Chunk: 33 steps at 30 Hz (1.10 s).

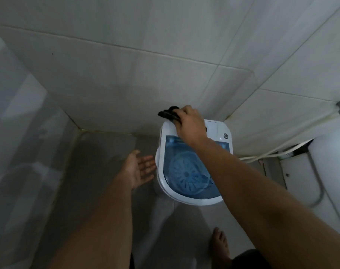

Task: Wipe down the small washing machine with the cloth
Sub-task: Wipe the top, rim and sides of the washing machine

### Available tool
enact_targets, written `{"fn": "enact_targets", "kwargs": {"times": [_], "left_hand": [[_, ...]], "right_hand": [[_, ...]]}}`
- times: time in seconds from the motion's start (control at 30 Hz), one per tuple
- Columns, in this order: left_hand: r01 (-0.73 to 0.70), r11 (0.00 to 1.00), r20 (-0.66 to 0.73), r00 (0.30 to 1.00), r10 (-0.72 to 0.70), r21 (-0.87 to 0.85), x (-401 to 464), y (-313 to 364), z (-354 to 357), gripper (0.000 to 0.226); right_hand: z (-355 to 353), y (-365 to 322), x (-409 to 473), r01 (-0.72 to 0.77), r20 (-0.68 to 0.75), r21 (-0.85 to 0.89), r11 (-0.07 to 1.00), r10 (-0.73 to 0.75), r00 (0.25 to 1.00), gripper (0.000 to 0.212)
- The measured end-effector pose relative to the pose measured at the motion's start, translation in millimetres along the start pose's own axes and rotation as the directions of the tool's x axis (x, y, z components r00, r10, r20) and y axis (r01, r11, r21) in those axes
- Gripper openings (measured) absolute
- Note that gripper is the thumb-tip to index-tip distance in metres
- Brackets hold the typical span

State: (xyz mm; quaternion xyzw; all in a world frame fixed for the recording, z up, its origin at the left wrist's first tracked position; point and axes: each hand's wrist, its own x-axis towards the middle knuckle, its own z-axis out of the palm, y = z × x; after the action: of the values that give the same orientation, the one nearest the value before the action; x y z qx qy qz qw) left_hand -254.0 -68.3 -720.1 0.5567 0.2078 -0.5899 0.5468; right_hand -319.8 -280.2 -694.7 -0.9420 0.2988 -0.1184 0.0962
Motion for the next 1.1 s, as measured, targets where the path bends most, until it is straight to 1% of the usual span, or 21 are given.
{"fn": "enact_targets", "kwargs": {"times": [0.07,0.17,0.23,0.3,0.33,0.37,0.4,0.43,0.47,0.5,0.53,0.6,0.67,0.77,0.87,0.9,0.93,0.97,1.0,1.07,1.1], "left_hand": [[0.006,1.0,0.022,1.0,-0.006,0.003,2,1,-2,0.074],[0.038,0.999,0.061,0.997,-0.037,-0.022,0,5,-7,0.092],[0.047,0.998,0.062,0.997,-0.044,-0.041,-3,7,-10,0.097],[0.03,0.999,0.043,0.999,-0.028,-0.043,-6,8,-12,0.098],[0.02,0.999,0.035,0.999,-0.018,-0.045,-7,8,-12,0.099],[0.01,0.999,0.022,1.0,-0.009,-0.043,-9,7,-11,0.099],[0.0,0.999,0.003,1.0,0.0,-0.037,-10,6,-11,0.098],[-0.011,1.0,-0.021,1.0,0.01,-0.026,-12,5,-10,0.097],[-0.024,1.0,-0.039,0.999,0.024,-0.015,-14,4,-10,0.096],[-0.039,0.999,-0.054,0.998,0.039,0.002,-16,4,-10,0.095],[-0.056,0.998,-0.064,0.996,0.056,0.01,-17,4,-9,0.095],[-0.08,0.997,-0.079,0.994,0.08,0.004,-15,6,-9,0.094],[-0.087,0.996,-0.075,0.993,0.086,-0.01,-13,7,-9,0.094],[-0.084,0.996,-0.057,0.995,0.083,-0.009,-8,9,-8,0.098],[-0.09,0.991,-0.072,0.993,0.098,0.102,-13,8,-8,0.077],[-0.09,0.985,-0.07,0.992,0.101,0.147,-14,7,-7,0.068],[-0.088,0.978,-0.066,0.993,0.102,0.187,-15,5,-6,0.059],[-0.089,0.97,-0.06,0.993,0.105,0.225,-17,4,-4,0.051],[-0.094,0.963,-0.054,0.992,0.111,0.251,-16,2,-2,0.046],[-0.097,0.95,-0.035,0.993,0.112,0.296,-14,-3,2,0.041],[-0.099,0.942,-0.025,0.993,0.113,0.322,-15,-5,5,0.039]], "right_hand": [[9,-20,-21,0.054,0.019,-0.092,0.994,-0.053,0.998,0.045],[12,-41,-90,0.349,0.164,-0.036,0.936,-0.339,0.926,0.046],[4,-44,-128,0.515,0.283,0.084,0.853,-0.516,0.808,0.044],[-9,-34,-125,0.671,0.365,0.161,0.724,-0.675,0.641,0.041],[-13,-28,-110,0.706,0.374,0.127,0.697,-0.693,0.616,0.04],[-16,-22,-89,0.678,0.345,0.061,0.732,-0.653,0.674,0.041],[-18,-14,-66,0.584,0.266,-0.008,0.812,-0.561,0.784,0.042],[-22,-5,-43,0.428,0.177,-0.069,0.901,-0.412,0.894,0.043],[-24,2,-26,0.252,0.118,-0.106,0.962,-0.239,0.964,0.045],[-23,4,-16,0.106,0.089,-0.124,0.987,-0.095,0.991,0.046],[-19,-2,-15,0.036,0.074,-0.14,0.99,-0.026,0.997,0.046],[-4,-26,-32,0.105,0.085,-0.183,0.978,-0.091,0.992,0.047],[7,-48,-71,0.337,0.176,-0.142,0.931,-0.312,0.934,0.047],[3,-53,-134,0.535,0.309,-0.022,0.844,-0.503,0.807,0.047],[-17,-38,-190,0.741,0.467,0.123,0.66,-0.698,0.543,0.045],[-26,-27,-200,0.763,0.481,0.193,0.618,-0.737,0.475,0.044],[-36,-16,-202,0.74,0.465,0.24,0.628,-0.744,0.48,0.044],[-46,-5,-197,0.677,0.426,0.261,0.688,-0.711,0.559,0.044],[-54,7,-186,0.575,0.369,0.255,0.777,-0.628,0.685,0.044],[-64,33,-149,0.295,0.197,0.212,0.932,-0.336,0.921,0.042],[-67,46,-130,0.163,0.134,0.166,0.973,-0.186,0.973,0.04]]}}
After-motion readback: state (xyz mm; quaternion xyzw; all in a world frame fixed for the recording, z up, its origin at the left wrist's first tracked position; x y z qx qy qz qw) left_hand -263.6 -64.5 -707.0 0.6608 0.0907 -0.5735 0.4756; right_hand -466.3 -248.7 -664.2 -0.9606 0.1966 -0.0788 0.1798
